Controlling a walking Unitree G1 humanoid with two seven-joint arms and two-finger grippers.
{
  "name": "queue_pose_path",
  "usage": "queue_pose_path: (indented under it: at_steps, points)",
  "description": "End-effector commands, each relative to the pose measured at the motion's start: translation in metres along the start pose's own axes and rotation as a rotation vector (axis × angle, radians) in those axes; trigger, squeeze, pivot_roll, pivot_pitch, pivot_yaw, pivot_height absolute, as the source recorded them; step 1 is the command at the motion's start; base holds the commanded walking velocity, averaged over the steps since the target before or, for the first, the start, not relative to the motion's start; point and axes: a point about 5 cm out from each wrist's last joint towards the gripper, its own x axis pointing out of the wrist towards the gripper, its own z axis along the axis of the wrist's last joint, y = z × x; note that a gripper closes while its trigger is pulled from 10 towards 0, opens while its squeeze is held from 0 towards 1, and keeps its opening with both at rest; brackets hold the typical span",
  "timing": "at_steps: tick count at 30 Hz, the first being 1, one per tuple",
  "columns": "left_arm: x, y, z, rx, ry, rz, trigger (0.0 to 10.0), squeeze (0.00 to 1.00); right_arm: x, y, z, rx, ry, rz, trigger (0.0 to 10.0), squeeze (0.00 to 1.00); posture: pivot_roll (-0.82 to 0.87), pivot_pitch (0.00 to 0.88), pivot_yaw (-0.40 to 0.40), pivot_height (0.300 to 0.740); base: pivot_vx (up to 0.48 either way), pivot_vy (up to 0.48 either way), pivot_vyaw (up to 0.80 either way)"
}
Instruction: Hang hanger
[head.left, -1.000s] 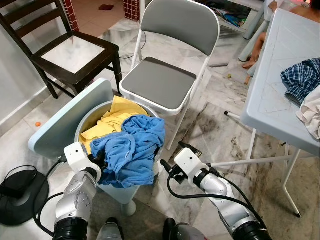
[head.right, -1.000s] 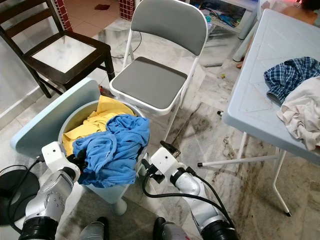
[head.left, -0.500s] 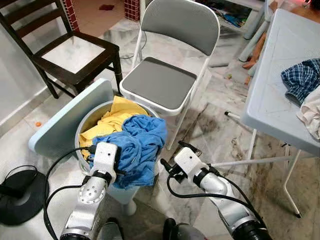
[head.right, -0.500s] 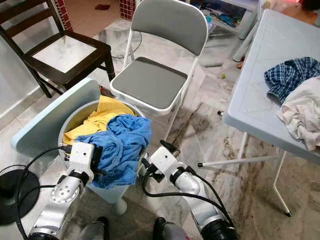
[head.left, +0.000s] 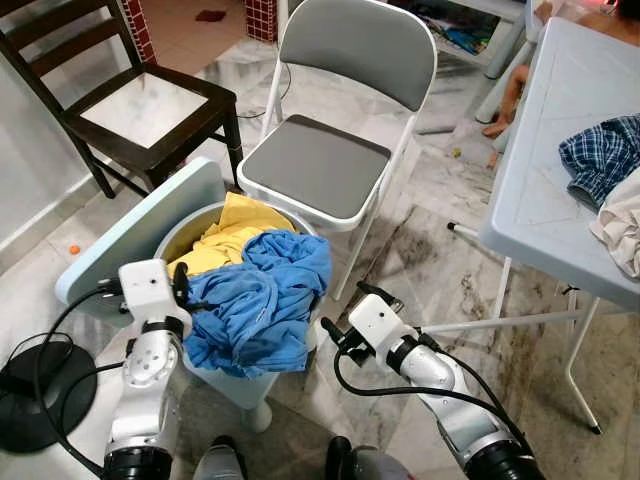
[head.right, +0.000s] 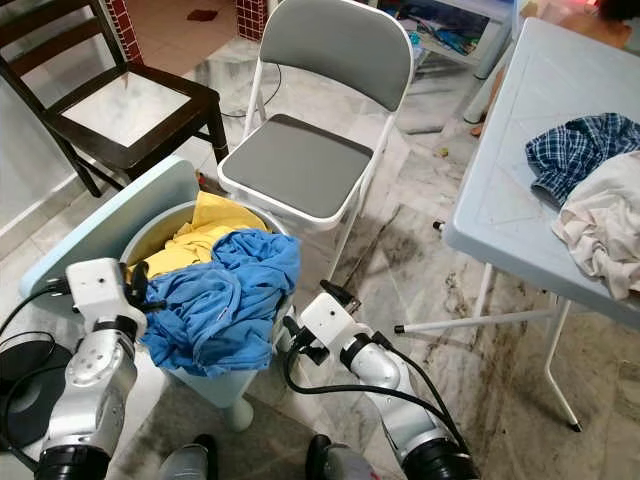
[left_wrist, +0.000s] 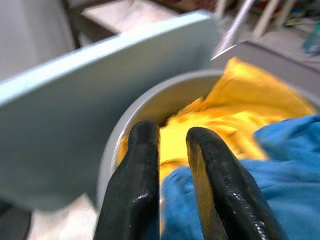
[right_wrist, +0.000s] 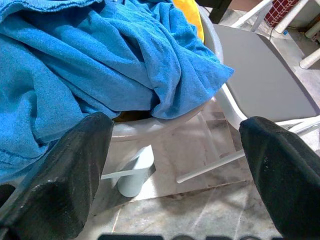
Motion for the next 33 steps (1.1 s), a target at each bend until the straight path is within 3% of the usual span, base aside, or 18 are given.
queue_pose_path:
  at_steps: [1,6,18,21,25,28,29,30,31,33]
  points:
    - [-0.001,0.007,-0.009,-0.013,0.055,0.027,10.0,1.0,-0.001,0.002,-0.003,0.002,0.011,0.008,10.0,0.0,0.17,0.226,-0.098,0.74,0.0,0.0,0.0]
    - [0.006,0.008,-0.021,-0.127,0.169,-0.001,10.0,1.0,-0.003,0.004,-0.004,0.004,0.014,0.01,10.0,0.0,0.16,0.232,-0.1,0.74,0.0,0.0,0.0]
    - [0.013,-0.001,-0.026,-0.185,0.234,-0.039,10.0,1.0,-0.004,0.002,-0.005,0.004,0.015,0.0,10.0,0.0,0.15,0.232,-0.097,0.74,0.0,0.0,0.0]
    - [0.011,-0.011,-0.039,-0.232,0.332,-0.078,10.0,1.0,-0.004,0.002,-0.004,0.005,0.016,-0.002,10.0,0.0,0.15,0.232,-0.094,0.74,0.0,0.0,0.0]
    - [0.009,-0.015,-0.047,-0.249,0.379,-0.091,10.0,1.0,-0.005,0.001,-0.004,0.006,0.016,-0.005,10.0,0.0,0.15,0.232,-0.093,0.74,0.0,0.0,0.0]
    - [0.01,-0.02,-0.05,-0.317,0.414,-0.125,10.0,1.0,-0.005,0.001,-0.005,0.007,0.018,-0.007,10.0,0.0,0.14,0.232,-0.091,0.74,0.0,0.0,0.0]
    - [0.011,-0.021,-0.05,-0.332,0.417,-0.124,10.0,0.82,-0.006,0.001,-0.005,0.006,0.02,-0.007,10.0,0.0,0.14,0.231,-0.091,0.74,0.0,0.0,0.0]
    - [0.012,-0.021,-0.049,-0.334,0.415,-0.126,5.5,0.37,-0.006,0.001,-0.005,0.006,0.02,-0.008,10.0,0.0,0.14,0.23,-0.09,0.74,0.0,0.0,0.0]
    - [0.013,-0.021,-0.048,-0.346,0.409,-0.124,0.0,0.0,-0.006,0.001,-0.005,0.006,0.02,-0.009,10.0,0.0,0.14,0.23,-0.09,0.74,0.0,0.0,0.0]
    - [0.014,-0.02,-0.047,-0.357,0.404,-0.12,0.0,0.0,-0.006,0.0,-0.005,0.006,0.02,-0.011,10.0,0.0,0.14,0.23,-0.089,0.74,0.0,0.0,0.0]
